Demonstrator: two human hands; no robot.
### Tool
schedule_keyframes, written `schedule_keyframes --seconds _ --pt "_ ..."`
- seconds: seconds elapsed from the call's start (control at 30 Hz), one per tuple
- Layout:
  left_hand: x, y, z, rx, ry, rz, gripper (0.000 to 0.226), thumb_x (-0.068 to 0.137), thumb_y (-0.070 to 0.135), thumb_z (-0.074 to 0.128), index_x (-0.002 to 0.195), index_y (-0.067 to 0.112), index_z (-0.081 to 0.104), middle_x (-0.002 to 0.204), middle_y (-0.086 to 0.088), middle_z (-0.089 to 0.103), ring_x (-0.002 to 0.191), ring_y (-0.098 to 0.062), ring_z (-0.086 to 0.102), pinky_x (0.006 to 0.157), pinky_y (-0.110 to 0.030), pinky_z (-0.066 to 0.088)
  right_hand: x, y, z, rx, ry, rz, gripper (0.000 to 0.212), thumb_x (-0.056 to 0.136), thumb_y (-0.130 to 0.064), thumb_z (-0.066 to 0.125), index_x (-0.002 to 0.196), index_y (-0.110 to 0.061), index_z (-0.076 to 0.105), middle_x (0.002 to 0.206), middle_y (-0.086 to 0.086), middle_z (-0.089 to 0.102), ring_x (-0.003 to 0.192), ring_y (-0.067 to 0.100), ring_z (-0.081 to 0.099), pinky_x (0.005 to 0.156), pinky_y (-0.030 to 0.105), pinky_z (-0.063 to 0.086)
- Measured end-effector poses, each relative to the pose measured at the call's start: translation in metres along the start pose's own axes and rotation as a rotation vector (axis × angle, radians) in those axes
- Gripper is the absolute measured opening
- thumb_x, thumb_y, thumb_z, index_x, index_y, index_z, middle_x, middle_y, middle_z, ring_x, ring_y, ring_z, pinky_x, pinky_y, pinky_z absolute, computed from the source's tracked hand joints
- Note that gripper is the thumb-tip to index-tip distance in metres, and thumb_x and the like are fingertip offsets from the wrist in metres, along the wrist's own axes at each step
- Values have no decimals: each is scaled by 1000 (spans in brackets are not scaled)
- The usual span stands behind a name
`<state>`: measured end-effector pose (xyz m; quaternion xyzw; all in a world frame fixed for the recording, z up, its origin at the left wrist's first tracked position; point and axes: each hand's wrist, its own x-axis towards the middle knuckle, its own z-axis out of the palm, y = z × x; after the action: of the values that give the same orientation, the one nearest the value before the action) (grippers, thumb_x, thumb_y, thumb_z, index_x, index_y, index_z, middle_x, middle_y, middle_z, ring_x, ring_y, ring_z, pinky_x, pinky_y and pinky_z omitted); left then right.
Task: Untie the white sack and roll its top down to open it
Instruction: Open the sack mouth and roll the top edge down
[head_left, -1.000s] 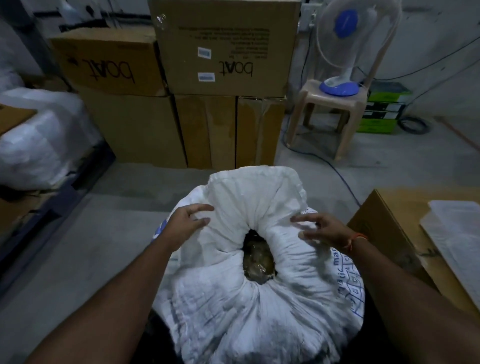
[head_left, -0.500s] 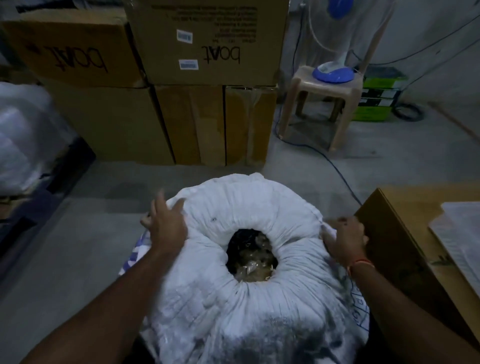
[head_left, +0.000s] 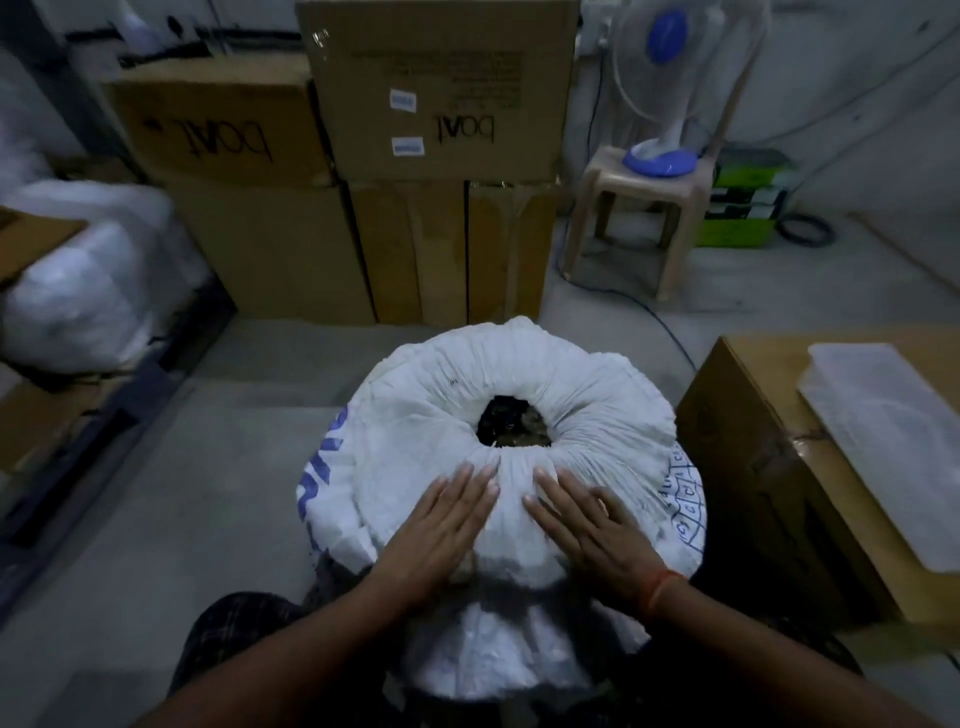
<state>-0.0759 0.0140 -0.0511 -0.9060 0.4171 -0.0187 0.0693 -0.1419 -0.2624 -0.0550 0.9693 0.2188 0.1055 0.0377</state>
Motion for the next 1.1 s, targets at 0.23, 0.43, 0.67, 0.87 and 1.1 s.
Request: schedule_keyframes --seconds 0.23,0.43,0.67,0.87,1.1 --pt "-10 -11 -50 31 92 107 59 85 0 41 137 9 68 140 -12 69 127 -27 69 99 -40 60 21 16 -48 40 -166 -20 45 84 -17 40 116 -17 71 122 9 72 107 29 72 77 38 58" --pt "-58 12 -54 -96 -564 196 36 97 14 51 128 23 66 124 -10 72 111 -34 67 89 -36 48 -24 -21 -47 109 -805 -165 32 98 -21 51 126 -19 66 125 11 70 116 33 65 97 38 49" --pt "-86 22 -13 -26 -578 363 46 106 26 47 149 10 46 159 -11 45 151 -32 38 107 -48 45 -54 -31 -23 160 -859 -161 48 97 -34 52 134 -5 61 141 17 59 134 32 53 117 43 36" --pt "-81 16 -2 -93 -583 302 80 104 60 44 166 19 18 177 -8 5 164 -29 0 129 -47 16 -49 -28 -16 197 -814 -195 59 90 -45 62 140 -14 56 154 5 47 147 29 34 122 41 24" --pt "-79 16 8 -122 -578 249 114 72 88 -5 167 28 10 177 -3 -10 163 -27 -14 131 -53 6 -52 -26 -3 172 -852 -101 89 84 -79 45 159 -35 24 172 1 -3 158 32 -7 124 56 10"
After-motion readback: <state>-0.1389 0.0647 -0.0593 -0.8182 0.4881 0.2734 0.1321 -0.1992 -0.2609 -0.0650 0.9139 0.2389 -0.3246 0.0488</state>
